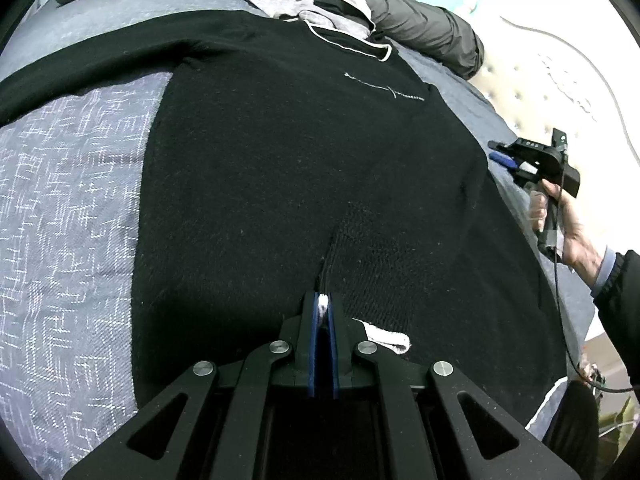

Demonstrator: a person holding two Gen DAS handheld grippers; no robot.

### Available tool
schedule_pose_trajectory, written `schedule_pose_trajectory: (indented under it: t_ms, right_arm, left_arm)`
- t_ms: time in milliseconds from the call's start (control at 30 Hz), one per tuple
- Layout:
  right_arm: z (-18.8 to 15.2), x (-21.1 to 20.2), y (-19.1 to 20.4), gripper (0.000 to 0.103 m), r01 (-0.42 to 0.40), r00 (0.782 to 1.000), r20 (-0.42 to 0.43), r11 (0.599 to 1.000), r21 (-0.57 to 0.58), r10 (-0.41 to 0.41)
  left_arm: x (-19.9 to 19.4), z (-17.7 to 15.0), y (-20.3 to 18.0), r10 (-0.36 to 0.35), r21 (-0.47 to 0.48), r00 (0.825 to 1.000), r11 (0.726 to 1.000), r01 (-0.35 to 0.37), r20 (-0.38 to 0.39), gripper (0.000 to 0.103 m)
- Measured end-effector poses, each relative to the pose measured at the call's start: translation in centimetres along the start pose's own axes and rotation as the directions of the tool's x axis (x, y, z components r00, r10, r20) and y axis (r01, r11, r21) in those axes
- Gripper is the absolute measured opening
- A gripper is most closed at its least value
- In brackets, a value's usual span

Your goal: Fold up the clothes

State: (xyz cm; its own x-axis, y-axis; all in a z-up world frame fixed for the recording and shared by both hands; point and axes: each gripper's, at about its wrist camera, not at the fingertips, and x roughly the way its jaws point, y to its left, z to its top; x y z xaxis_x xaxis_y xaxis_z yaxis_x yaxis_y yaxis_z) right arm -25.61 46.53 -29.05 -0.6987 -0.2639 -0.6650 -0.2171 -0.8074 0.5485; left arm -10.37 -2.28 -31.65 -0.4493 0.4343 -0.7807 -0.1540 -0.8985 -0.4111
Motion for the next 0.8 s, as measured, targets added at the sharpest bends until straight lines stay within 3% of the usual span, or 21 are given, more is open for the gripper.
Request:
schedule_pose_trajectory:
  t_ms: [200,400,533,667,800]
  right_arm:
    - [-0.6,0.9,3.4,0.018,0.025,0.997,-0.067,0.983,-0.184,-0.038]
    - [-1.1,3.1,3.1,0.013,0.118,0.984,-0.110,0.971,-0.209,-0.143]
    - [-1.3,0.9,4.9,0.013,0.171,0.983,-0.024,0.957,-0.236,-0.182]
    - [-3.7,-1.5,6.8,0.014,0.078,0.997,-0.002,0.967,-0.244,-0.080]
    - [-7.6,-2.7,9.2,0.014,-0.019,0.999,-0.042,0.963,-0.268,0.008]
  left_arm:
    - [-0.1,-0.1,-0.1,0.004,-0.001,1.000,1.000,-0.004,-0.005,0.004]
    - [-0.1,-0.1,0.1,-0.003,-0.016,1.000,1.000,0.003,-0.006,0.005]
    - [-0.6,0.0,0.5,-0.013,-0.045,1.000,0.999,0.013,0.001,0.005]
    - [-1.6,-0.1,1.2,-0.002,-0.069,1.000,0.998,0.004,0.022,0.005]
    - [-2.3,-0.2,2.2,0.013,-0.097,0.999,0.995,-0.009,0.040,0.005]
